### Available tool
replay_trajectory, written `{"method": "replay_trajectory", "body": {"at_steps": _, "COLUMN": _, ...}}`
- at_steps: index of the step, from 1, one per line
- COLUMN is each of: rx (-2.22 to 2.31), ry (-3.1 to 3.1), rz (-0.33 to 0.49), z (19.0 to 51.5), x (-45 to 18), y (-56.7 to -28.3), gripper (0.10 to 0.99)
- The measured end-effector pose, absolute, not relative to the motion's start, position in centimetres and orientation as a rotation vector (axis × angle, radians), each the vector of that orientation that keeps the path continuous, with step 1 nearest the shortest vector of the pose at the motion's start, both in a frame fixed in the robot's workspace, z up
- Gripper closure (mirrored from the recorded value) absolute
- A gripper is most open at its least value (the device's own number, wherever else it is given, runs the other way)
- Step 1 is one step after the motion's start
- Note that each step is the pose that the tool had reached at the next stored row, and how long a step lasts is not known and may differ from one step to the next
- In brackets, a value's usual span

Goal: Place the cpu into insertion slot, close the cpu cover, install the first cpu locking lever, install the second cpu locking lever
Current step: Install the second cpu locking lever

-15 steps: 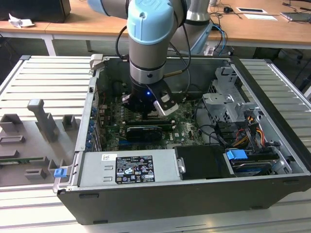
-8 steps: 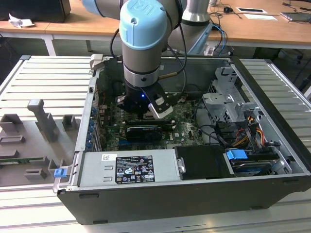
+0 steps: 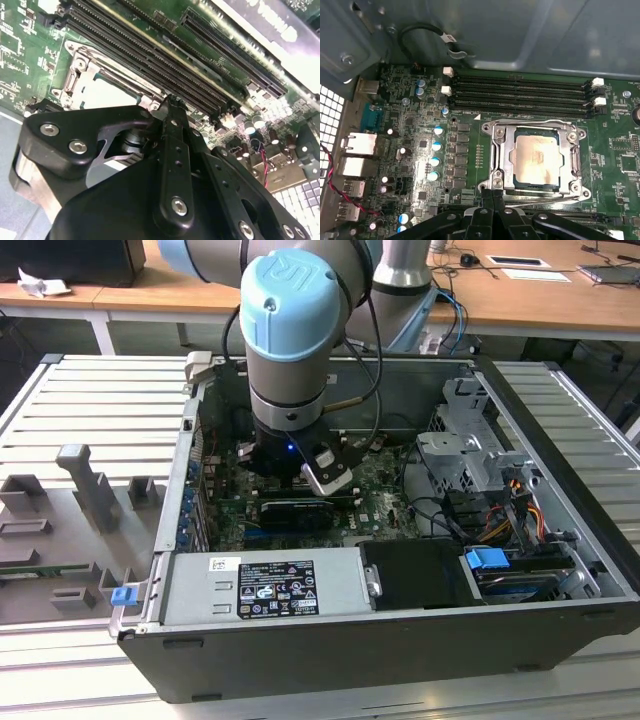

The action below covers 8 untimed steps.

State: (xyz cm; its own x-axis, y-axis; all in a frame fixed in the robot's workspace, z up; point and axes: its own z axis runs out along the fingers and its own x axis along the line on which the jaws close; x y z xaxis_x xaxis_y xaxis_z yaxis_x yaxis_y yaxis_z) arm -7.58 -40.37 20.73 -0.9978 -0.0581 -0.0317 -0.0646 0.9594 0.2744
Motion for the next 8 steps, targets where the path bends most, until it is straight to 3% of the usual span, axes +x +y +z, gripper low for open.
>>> {"method": "replay_trajectory", "body": {"at_steps": 8, "rx": -0.104, "ry": 3.077, "rz": 0.497, "z": 19.71, "x": -7.66, "y": -40.59, "gripper": 0.98}}
